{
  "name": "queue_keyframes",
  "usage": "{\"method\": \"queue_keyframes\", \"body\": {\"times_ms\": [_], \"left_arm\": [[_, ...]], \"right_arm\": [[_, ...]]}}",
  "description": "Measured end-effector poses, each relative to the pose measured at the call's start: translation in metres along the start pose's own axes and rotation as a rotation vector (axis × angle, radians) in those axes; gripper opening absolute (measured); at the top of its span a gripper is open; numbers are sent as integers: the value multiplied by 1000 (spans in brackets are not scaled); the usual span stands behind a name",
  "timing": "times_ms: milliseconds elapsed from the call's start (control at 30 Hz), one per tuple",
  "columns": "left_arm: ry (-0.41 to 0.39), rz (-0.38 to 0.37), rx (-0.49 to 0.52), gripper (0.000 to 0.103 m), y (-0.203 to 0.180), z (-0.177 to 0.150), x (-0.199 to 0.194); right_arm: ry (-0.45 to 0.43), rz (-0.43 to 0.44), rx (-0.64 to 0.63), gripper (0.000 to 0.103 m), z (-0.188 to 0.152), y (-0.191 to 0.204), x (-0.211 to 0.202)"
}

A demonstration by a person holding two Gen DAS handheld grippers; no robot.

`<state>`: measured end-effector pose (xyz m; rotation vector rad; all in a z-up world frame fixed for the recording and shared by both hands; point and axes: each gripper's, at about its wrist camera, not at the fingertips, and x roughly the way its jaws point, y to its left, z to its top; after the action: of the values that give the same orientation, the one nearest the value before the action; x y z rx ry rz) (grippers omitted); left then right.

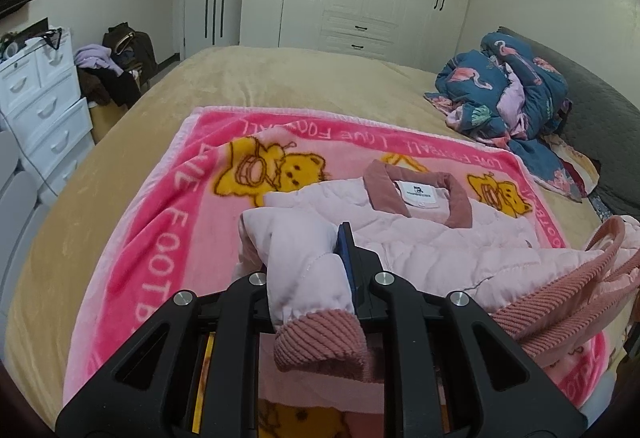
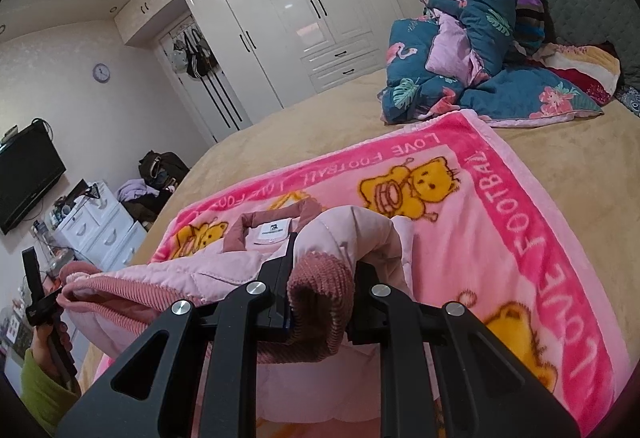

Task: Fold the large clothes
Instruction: 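Carry the held hem up toward the collar with both tools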

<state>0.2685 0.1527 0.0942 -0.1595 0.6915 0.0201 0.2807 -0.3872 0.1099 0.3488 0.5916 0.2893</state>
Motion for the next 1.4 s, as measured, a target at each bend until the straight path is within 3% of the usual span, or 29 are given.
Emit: {"method": "queue_keyframes", "body": {"times_ms": [167, 667, 933, 1133, 1233, 1333, 1367, 1400], "left_arm": [[31, 30, -13, 12, 3, 13, 31], [159, 88, -15, 13, 8, 30, 142], [210, 85, -34, 13, 13, 36, 186], [237, 79, -115, 14, 19, 36, 210], [223, 52, -150, 19, 21, 34, 205], [204, -6, -194, 27, 28, 37, 191], [195, -34, -208, 31, 30, 39, 184], [183, -61, -216, 41, 30, 41, 178]], "right_arm": [[27, -43, -12, 17, 13, -2, 29], [206, -174, 27, 17, 26, -39, 168], [282, -190, 108, 17, 25, -61, 221], [333, -210, 191, 18, 23, -70, 247], [344, -172, 244, 23, 25, -75, 246], [337, -60, 355, 34, 28, -89, 232], [324, -15, 398, 51, 29, -93, 226], [307, 30, 448, 80, 29, -99, 218]]}}
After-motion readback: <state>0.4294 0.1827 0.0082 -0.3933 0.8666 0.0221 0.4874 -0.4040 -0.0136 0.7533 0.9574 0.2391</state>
